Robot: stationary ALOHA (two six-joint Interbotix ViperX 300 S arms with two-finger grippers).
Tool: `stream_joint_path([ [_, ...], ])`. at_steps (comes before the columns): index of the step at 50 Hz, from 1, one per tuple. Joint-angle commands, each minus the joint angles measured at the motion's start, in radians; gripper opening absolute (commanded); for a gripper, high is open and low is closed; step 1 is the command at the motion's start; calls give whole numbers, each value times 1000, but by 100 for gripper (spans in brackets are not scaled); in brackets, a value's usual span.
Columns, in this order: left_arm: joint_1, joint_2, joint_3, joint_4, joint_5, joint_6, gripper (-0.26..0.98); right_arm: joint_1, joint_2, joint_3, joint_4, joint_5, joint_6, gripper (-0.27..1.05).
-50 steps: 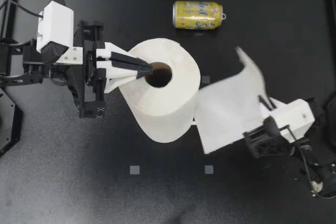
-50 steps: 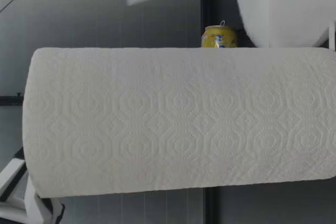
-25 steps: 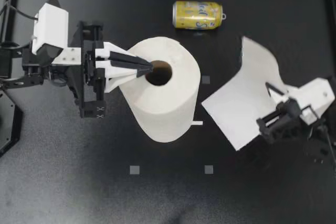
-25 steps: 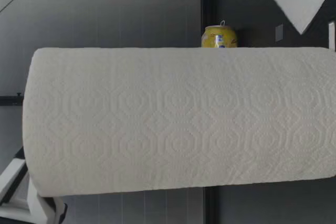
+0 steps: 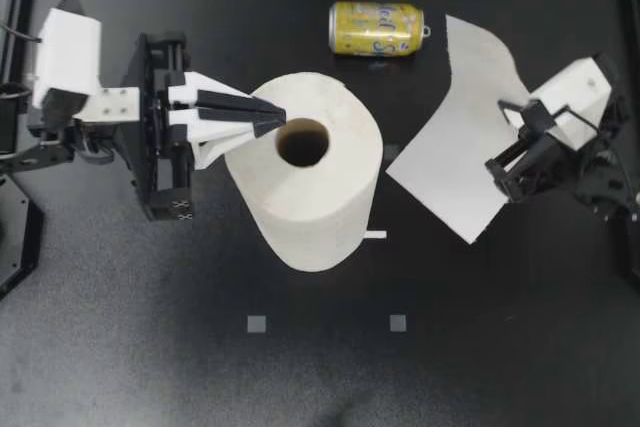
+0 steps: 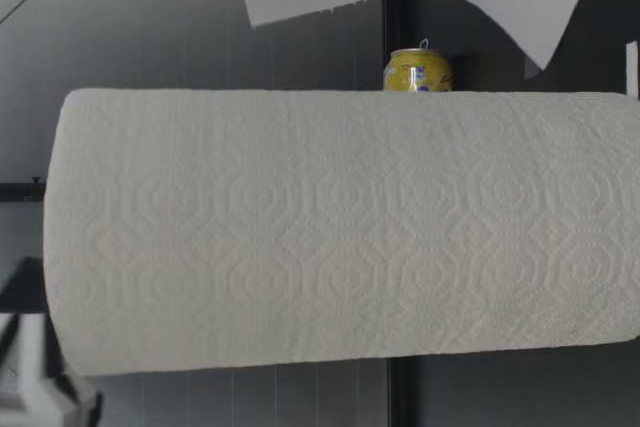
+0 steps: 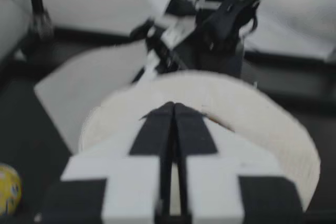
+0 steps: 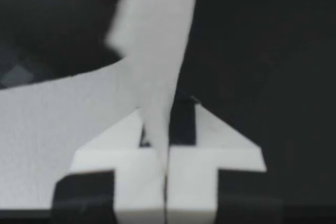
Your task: Pick up a piece of paper towel and place it on the spilled liquid.
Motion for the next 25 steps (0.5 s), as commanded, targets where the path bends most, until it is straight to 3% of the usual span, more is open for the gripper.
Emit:
stream_joint_path([
  [1, -5, -25, -14, 5, -49, 0, 9, -58, -38, 0, -8, -32, -43, -12],
  [12, -6, -75, -3, 23, -124, 0, 9, -245, -77, 44, -57, -196, -104, -12],
  [25, -8, -137, 18, 31, -127, -2, 9, -468, -12, 37, -181, -416, -118, -12],
])
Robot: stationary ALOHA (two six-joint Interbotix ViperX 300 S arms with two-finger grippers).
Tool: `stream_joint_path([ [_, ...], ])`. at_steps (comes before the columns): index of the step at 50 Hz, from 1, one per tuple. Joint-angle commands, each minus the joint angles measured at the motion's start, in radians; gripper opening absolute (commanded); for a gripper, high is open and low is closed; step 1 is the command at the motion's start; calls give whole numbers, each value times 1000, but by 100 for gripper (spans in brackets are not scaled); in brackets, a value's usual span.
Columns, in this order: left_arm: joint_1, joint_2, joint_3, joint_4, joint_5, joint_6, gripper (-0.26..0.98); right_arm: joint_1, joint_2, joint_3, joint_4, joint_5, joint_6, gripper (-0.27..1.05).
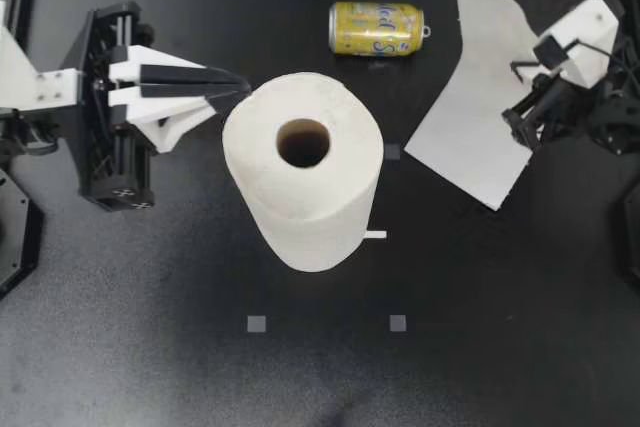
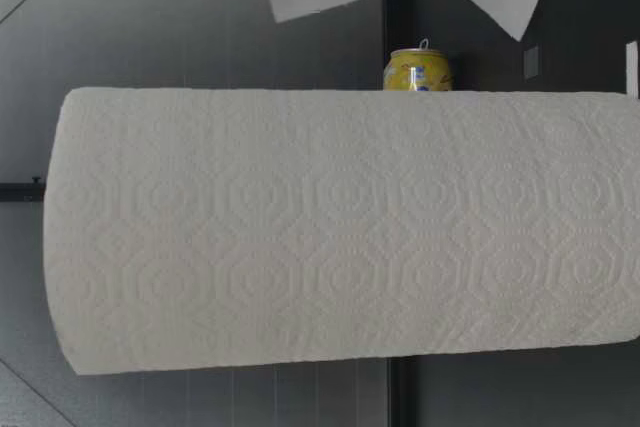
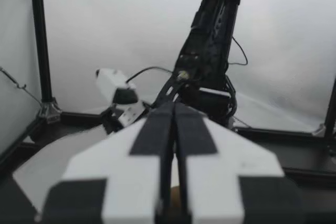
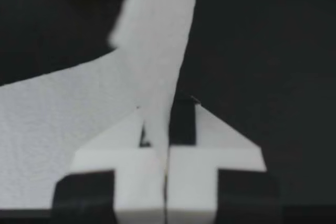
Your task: Pick up a piece of paper towel and place it on the spilled liquid.
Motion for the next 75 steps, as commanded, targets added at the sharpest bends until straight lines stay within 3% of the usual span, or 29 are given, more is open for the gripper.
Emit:
stream_joint_path([
  [1, -5, -23, -9, 3, -9, 0, 9, -57, 25, -26, -31, -49, 2, -12],
  [28, -14, -25, 0, 6, 0, -6, 9, -259, 307, -190, -201, -184, -5, -12],
  [41, -14, -26, 6, 6, 2, -6, 9, -351, 413, -279, -207, -229, -95, -12],
  [60, -14, -29, 11, 6, 8, -6, 9, -373, 482, -365, -198, -270, -123, -9],
  [68, -14, -34, 14, 5, 9, -3, 9, -373, 482, -365, -193, -261, -124, 3],
  [75, -14, -34, 15, 6, 8, -2, 9, -373, 483, -368, -189, -259, -124, 32],
])
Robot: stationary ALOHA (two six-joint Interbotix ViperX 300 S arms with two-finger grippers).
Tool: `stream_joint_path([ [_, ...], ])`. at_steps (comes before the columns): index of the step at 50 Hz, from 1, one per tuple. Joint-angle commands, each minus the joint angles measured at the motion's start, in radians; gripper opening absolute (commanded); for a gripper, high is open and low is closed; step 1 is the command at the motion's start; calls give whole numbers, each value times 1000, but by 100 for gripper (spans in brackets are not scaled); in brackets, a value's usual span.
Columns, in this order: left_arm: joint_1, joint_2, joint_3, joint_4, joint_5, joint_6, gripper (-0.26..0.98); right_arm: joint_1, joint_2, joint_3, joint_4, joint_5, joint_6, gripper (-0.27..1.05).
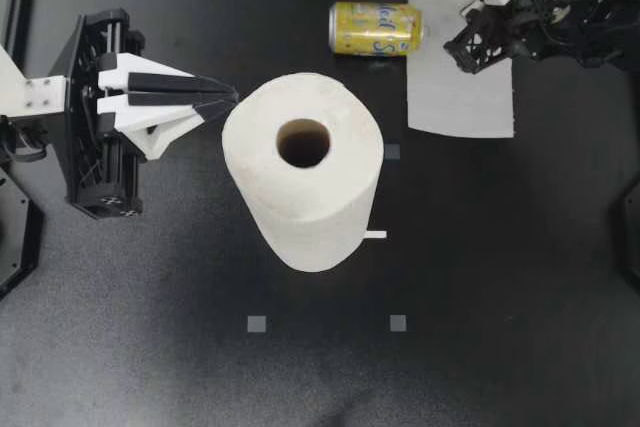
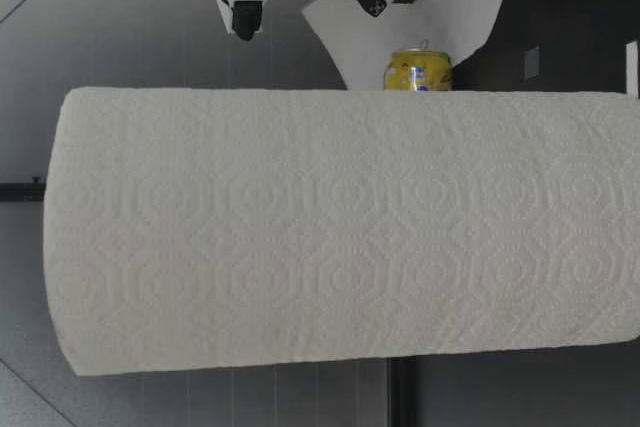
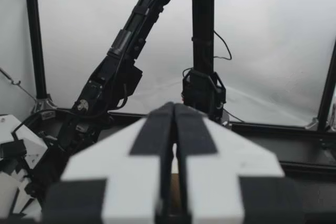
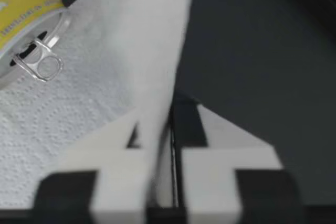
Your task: Pick up a piece of paper towel and place it on the spilled liquid.
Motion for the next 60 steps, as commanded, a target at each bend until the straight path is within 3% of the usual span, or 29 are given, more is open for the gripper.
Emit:
stream_joint_path([
  [1, -2, -11, -9, 2, -5, 3, 9, -8, -12, -20, 3, 6, -2, 36],
  [6, -2, -11, -9, 2, -5, 5, 9, -6, -12, -21, 11, 29, -3, 63],
  [10, -2, -11, -9, 0, -5, 5, 9, -3, -12, -20, 15, 72, -6, 73],
  [19, -2, -12, -9, 0, -5, 5, 9, 21, -11, -20, 18, 210, -12, 72],
  [35, -2, -17, 0, 2, -5, 3, 9, 63, -41, -20, 66, 272, -44, 72],
  [46, -2, -37, 14, 2, -5, 3, 9, 146, -166, -9, 281, 385, -249, 72],
  [60, -2, -41, 25, 2, -3, 0, 9, 359, -365, 14, 620, 617, -566, 72],
])
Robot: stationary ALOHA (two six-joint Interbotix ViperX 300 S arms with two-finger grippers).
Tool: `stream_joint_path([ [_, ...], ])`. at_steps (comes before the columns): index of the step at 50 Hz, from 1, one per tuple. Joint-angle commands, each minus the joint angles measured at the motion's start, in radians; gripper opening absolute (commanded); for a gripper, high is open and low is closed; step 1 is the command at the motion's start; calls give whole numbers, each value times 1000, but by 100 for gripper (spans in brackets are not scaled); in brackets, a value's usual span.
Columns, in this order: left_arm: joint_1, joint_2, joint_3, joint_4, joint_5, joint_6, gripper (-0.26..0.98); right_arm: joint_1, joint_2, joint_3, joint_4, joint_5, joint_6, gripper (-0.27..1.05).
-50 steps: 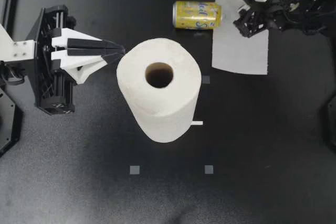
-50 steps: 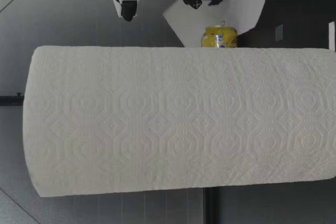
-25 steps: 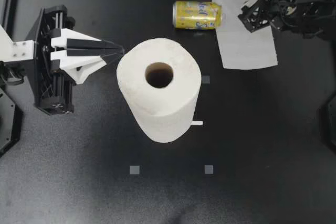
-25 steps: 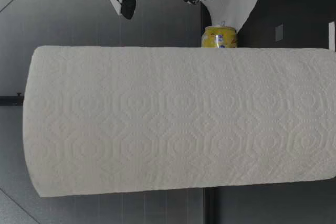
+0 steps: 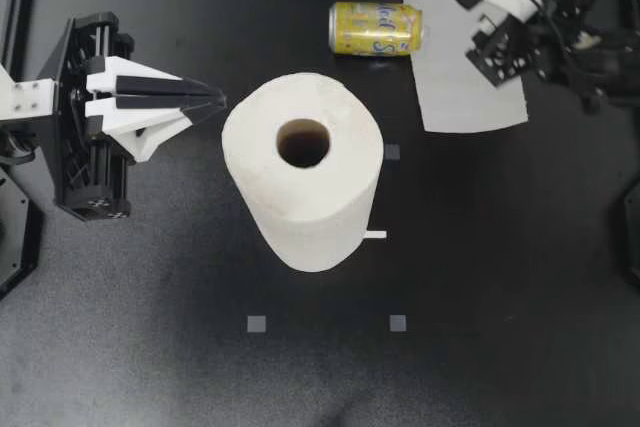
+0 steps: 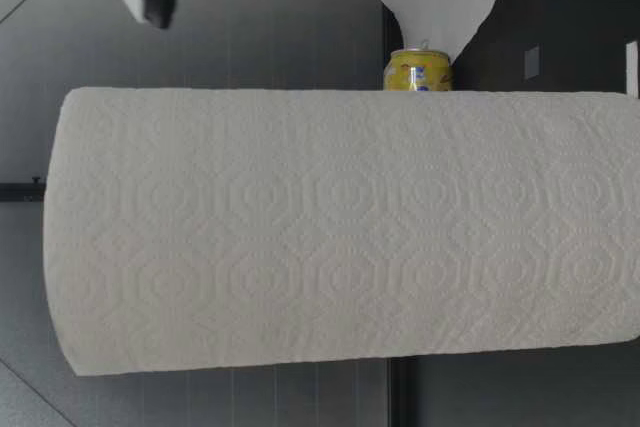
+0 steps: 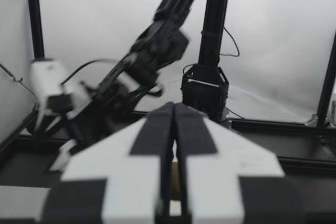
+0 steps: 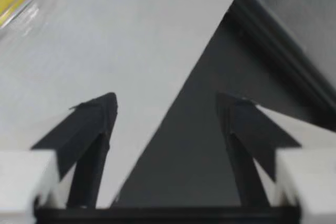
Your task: Pick up a piece of paper towel and place it on the spilled liquid.
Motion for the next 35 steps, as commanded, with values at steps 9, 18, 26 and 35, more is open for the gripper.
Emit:
stream_joint_path([
  [9, -3, -8, -8, 3, -5, -6, 9, 196, -141, 8, 152, 261, -87, 71],
  [18, -12, -9, -9, 3, -3, -8, 9, 305, -225, 2, 247, 331, -94, 65],
  [26, -21, -8, -9, 3, -3, -8, 9, 359, -345, 9, 337, 342, -94, 54],
  [35, -21, -11, -14, 3, 40, -3, 9, 419, -531, 18, 382, 276, -91, 43],
])
